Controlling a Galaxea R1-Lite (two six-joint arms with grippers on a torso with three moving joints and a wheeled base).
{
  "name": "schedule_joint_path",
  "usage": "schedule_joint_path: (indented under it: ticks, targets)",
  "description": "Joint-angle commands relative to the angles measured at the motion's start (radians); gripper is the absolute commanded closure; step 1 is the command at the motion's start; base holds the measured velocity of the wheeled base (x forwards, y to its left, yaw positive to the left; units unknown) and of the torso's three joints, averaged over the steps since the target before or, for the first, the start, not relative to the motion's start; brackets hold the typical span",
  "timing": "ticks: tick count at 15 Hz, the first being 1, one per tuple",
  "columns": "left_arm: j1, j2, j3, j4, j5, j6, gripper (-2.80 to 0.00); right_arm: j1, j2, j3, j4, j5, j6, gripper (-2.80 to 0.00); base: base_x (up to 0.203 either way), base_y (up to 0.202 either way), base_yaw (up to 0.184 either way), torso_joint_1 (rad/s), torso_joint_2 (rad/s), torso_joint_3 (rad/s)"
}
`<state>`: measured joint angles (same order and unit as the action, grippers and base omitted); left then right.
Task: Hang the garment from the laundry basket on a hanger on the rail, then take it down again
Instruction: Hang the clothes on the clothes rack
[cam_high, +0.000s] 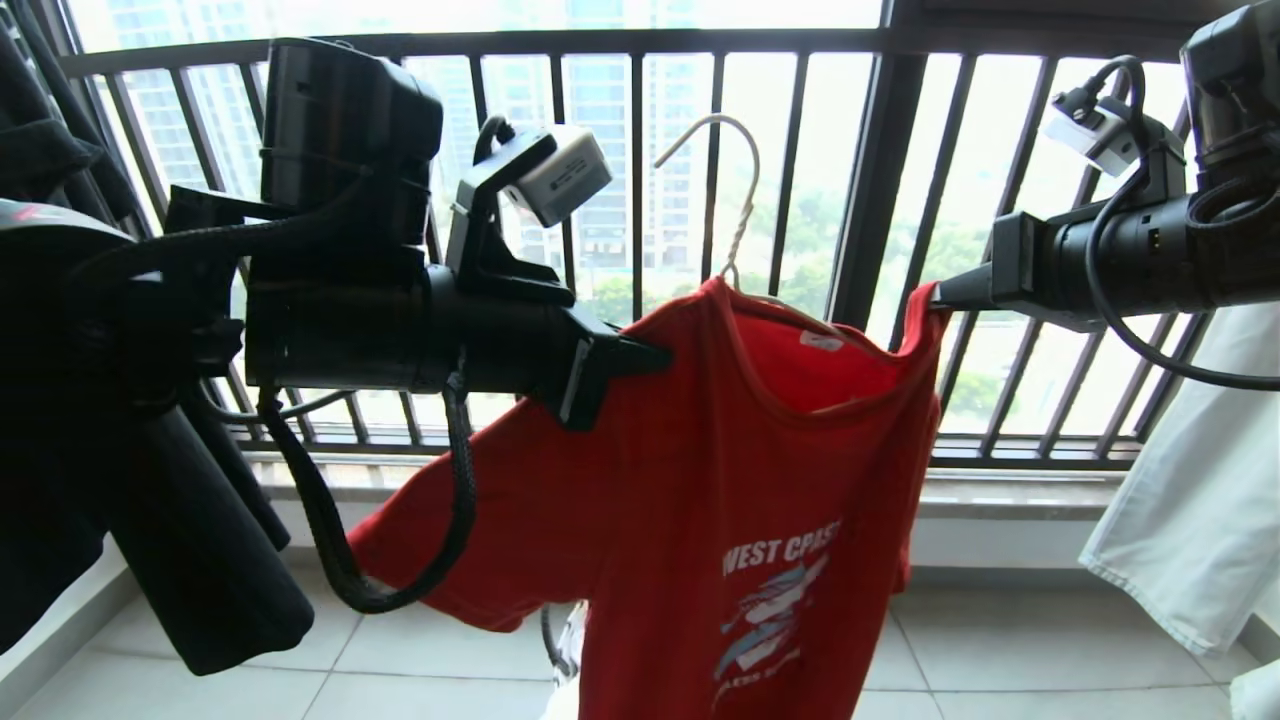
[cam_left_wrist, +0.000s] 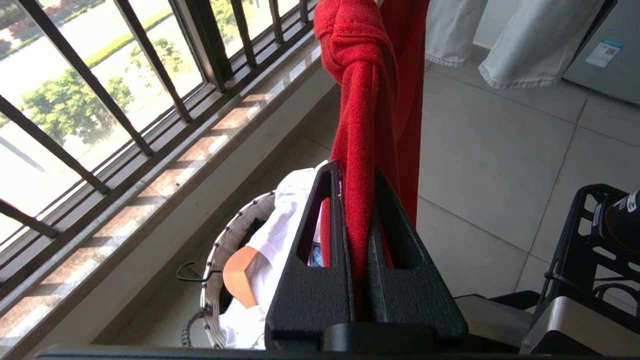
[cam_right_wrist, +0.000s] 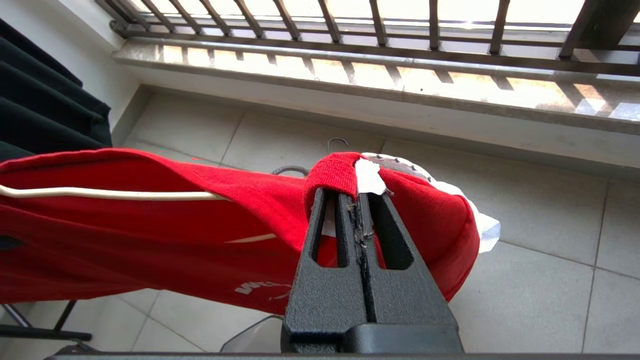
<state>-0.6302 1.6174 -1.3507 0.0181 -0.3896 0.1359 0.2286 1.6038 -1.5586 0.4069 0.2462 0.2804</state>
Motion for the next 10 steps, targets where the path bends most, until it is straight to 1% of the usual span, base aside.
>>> schedule_joint_path:
  ticks: [1,4,6,7,8,10]
  targets:
    - [-0.011,-0.031,0.099,-0.121,-0.002,-0.032,0.0,0.022,0.04,-0.062,0.006,-0.006,0.003,0.0,0.0,0.0,0.0,0.0,0.0,0.0]
    - [-0.013,-0.089,0.213,-0.202,-0.003,-0.048,0.0,0.025,0.066,-0.197,0.076,-0.056,0.001,0.0,0.0,0.0,0.0,0.0,0.0,0.0]
    - [-0.013,-0.131,0.303,-0.278,-0.002,-0.05,0.0,0.027,0.092,-0.256,0.114,-0.116,-0.009,0.0,0.0,0.0,0.0,0.0,0.0,0.0]
    - [-0.013,-0.158,0.344,-0.314,-0.001,-0.051,0.0,0.027,0.108,-0.279,0.121,-0.16,-0.033,0.0,0.0,0.0,0.0,0.0,0.0,0.0]
    - [-0.012,-0.187,0.372,-0.327,-0.001,-0.054,0.0,0.027,0.111,-0.293,0.14,-0.194,-0.061,0.0,0.0,0.0,0.0,0.0,0.0,0.0]
    - [-0.011,-0.228,0.418,-0.335,-0.002,-0.075,0.0,0.031,0.109,-0.311,0.146,-0.209,-0.093,0.0,0.0,0.0,0.0,0.0,0.0,0.0]
